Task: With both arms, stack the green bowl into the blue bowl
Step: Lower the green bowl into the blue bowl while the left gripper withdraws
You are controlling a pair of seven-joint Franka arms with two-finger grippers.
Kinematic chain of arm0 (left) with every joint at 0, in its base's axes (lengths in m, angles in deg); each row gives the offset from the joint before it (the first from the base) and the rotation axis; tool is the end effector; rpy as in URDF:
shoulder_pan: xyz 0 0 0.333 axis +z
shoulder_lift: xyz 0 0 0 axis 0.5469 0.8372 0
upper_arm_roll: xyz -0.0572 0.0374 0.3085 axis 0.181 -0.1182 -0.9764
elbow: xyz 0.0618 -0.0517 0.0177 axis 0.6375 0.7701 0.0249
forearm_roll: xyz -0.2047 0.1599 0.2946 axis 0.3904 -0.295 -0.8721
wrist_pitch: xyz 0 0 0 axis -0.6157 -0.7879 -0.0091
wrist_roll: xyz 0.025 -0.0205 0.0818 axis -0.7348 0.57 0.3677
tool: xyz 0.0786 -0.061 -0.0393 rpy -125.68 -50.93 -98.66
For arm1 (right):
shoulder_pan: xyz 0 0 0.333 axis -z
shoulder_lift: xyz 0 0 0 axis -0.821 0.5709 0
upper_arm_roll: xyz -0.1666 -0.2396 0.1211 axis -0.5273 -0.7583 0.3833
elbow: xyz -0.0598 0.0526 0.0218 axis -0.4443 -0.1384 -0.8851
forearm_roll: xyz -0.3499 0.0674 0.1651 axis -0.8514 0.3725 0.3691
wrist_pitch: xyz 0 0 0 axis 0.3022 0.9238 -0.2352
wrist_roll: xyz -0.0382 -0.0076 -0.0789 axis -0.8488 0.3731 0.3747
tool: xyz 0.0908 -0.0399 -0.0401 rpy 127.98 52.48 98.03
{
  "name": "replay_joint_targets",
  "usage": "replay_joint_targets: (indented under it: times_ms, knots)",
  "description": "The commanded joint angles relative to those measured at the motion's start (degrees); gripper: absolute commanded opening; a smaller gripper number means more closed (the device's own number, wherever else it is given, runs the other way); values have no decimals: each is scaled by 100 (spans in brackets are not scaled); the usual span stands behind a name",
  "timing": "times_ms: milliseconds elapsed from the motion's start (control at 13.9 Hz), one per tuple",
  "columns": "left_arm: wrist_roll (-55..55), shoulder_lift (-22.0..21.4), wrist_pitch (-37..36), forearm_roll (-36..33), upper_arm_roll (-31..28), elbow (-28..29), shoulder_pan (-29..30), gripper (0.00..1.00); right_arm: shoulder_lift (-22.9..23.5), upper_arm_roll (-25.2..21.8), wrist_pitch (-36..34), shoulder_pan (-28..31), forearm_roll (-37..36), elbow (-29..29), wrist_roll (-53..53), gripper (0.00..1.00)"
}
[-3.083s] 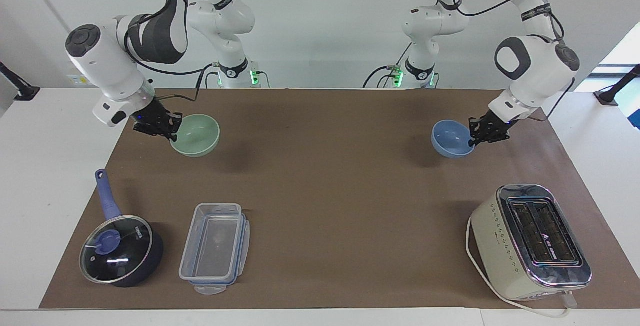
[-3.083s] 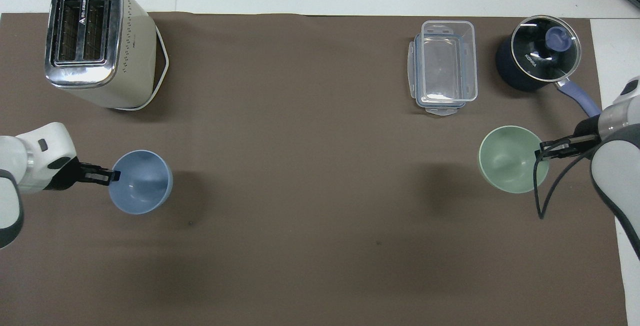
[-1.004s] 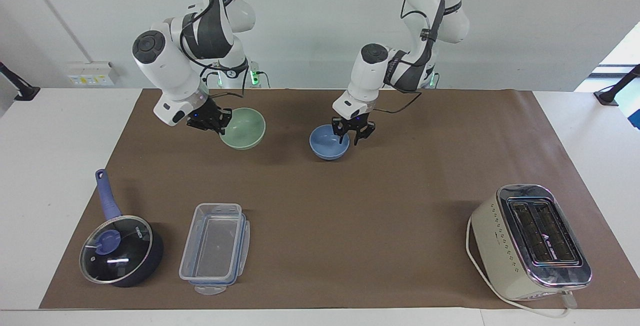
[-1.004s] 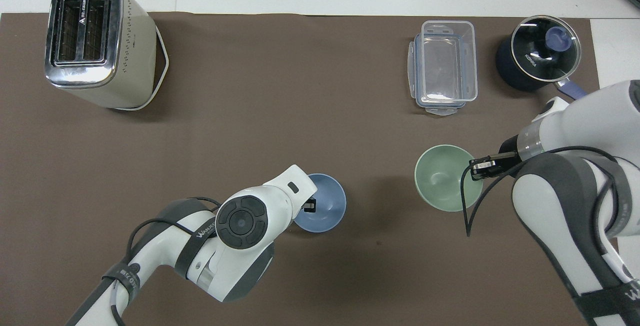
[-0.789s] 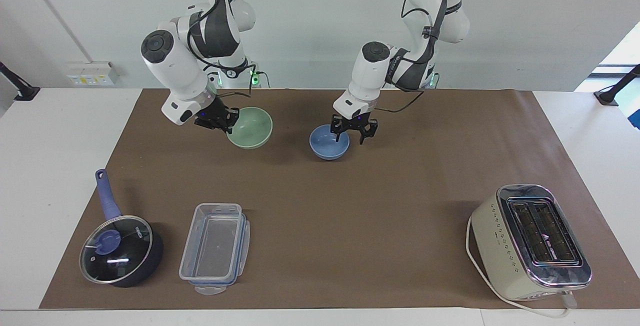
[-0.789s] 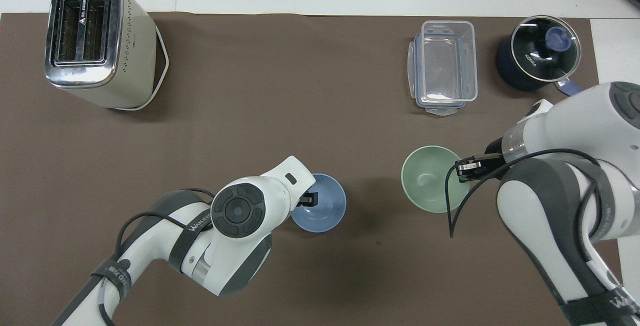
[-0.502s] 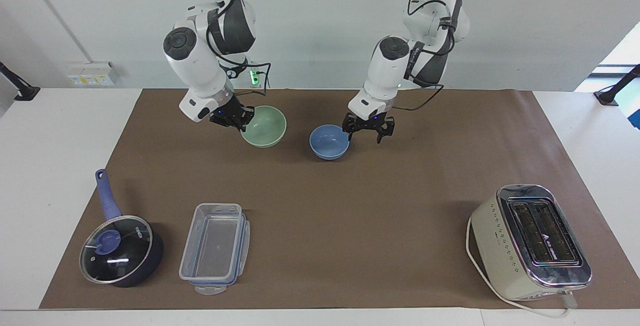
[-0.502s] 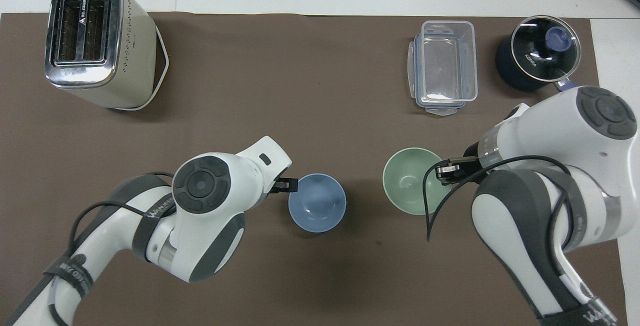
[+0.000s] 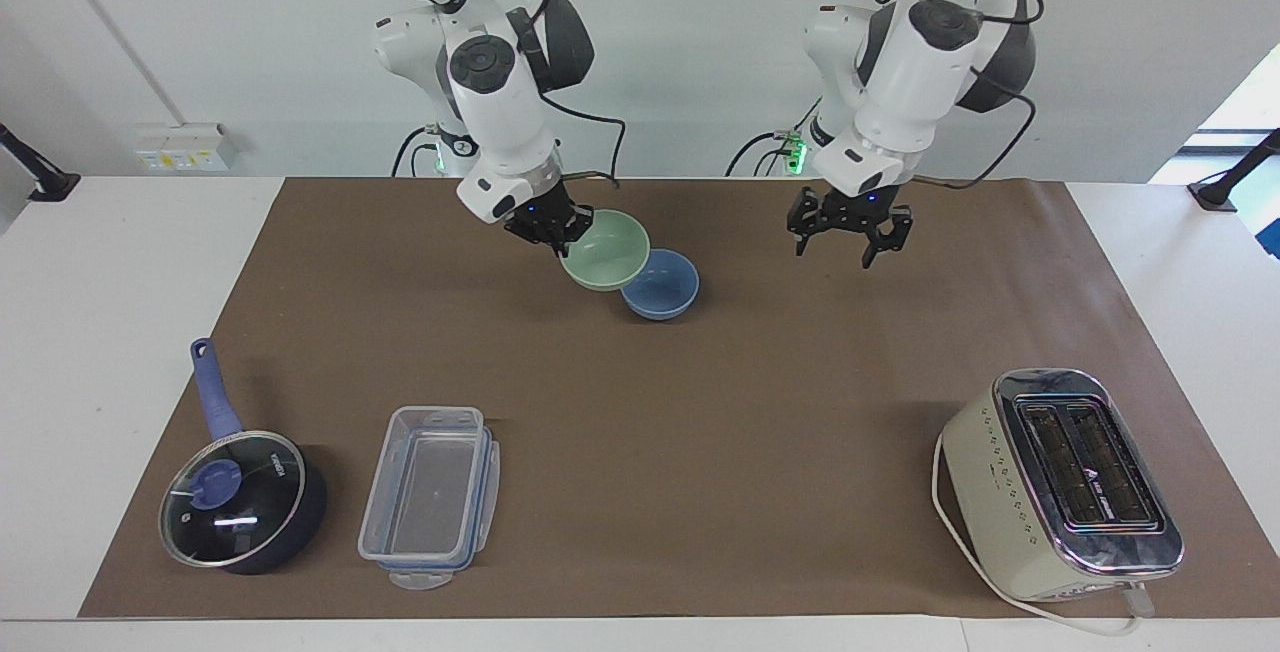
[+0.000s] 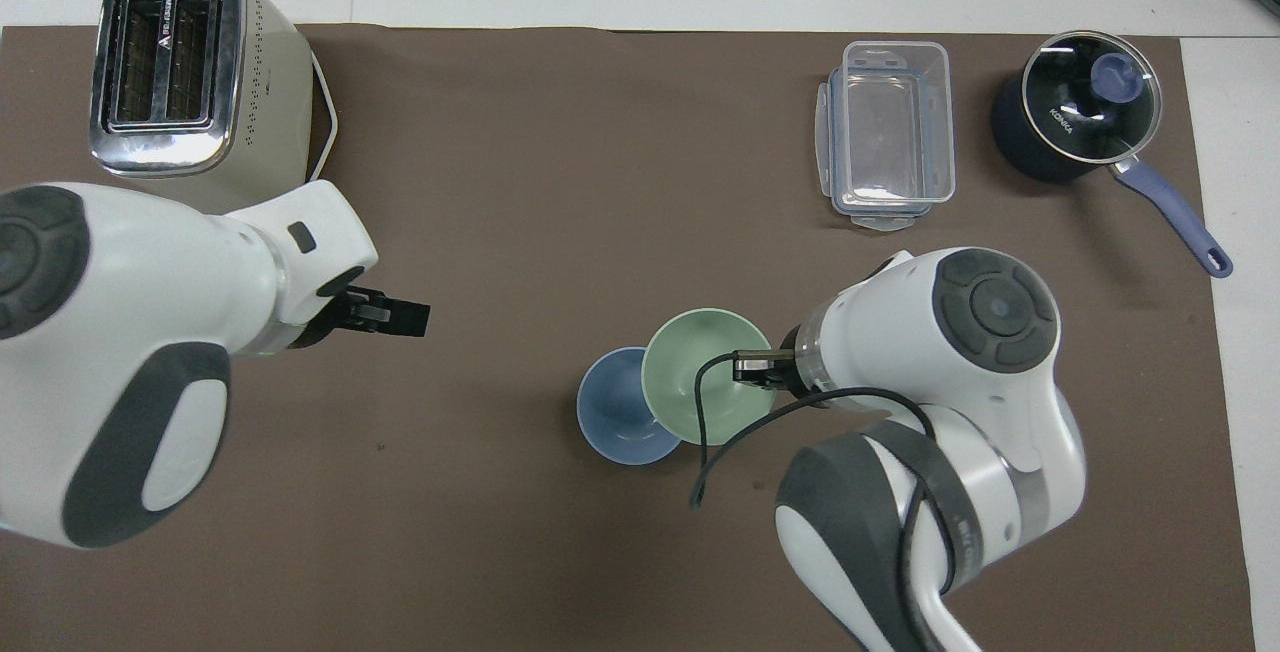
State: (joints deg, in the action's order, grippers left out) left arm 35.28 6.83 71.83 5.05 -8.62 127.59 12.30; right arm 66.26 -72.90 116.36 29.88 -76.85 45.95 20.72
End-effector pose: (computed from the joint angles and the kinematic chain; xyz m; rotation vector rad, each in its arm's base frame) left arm 0.5116 -0.1781 0.5380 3.0362 -0.4111 0.1388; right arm 0.4855 0.2456 0.4447 -2.9973 0.1020 0.1034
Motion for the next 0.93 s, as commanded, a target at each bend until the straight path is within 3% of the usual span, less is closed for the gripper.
replay_joint_targets:
  times_ms: [0,430,717,860]
  knots:
    - [-383,153,-689,-127,51,-753,432,100,181,21,447,-324,119,72,-383,0]
    - [-1087,240,-1753,-127,51,-1756,1223,100,305,30,957,-554,119,326,-410,0]
    - [-1096,793,-2377,-118,51,-2687,1347,100,393,30,1212,-694,119,441,-410,0]
    - [-1105,812,-2440,-135,42,-2723,1365,100,463,30,1388,-712,110,502,-402,0]
